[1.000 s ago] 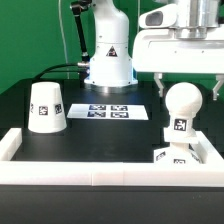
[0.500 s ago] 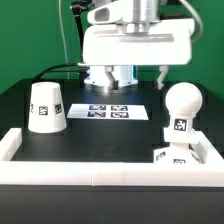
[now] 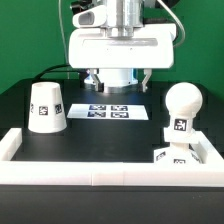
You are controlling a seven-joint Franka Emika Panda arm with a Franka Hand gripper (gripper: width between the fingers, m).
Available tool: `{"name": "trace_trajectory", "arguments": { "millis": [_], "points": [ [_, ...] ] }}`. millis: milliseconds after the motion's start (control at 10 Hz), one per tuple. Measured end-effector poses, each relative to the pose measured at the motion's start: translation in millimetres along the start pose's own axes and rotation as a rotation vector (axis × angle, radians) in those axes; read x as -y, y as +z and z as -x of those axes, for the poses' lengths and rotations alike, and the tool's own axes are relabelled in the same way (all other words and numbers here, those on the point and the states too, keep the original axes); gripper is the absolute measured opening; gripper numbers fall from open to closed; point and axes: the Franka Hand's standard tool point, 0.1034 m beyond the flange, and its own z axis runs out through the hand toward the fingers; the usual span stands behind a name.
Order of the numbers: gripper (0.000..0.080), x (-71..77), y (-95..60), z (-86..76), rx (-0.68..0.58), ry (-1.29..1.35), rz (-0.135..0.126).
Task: Assemble lamp
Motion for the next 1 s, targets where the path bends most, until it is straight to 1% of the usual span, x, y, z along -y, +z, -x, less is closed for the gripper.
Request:
{"name": "trace_trajectory", "arguments": {
  "millis": [100, 200, 300, 400, 600, 700, 800, 1000],
  "points": [
    [0.0698, -4.2, 0.0, 2.8, 0.008, 0.006, -0.002],
    [0.0698, -22.8, -2.2, 12.9, 0.037, 0.003, -0.003],
    [0.0698, -45.1, -7.5, 20.9, 0.059, -0.005, 0.000],
    [0.0698, -66.8, -12.7, 27.1, 0.077, -0.012, -0.006],
    [0.0698, -102.0, -20.7, 33.6, 0.101, -0.007, -0.009],
    [0.0698, -112.4, -22.6, 34.0, 0.103, 0.014, -0.006],
    [0.0698, -117.7, -23.8, 33.3, 0.099, 0.017, -0.005],
    [0.0698, -115.4, -22.3, 34.0, 0.102, 0.011, -0.005]
  ]
}}
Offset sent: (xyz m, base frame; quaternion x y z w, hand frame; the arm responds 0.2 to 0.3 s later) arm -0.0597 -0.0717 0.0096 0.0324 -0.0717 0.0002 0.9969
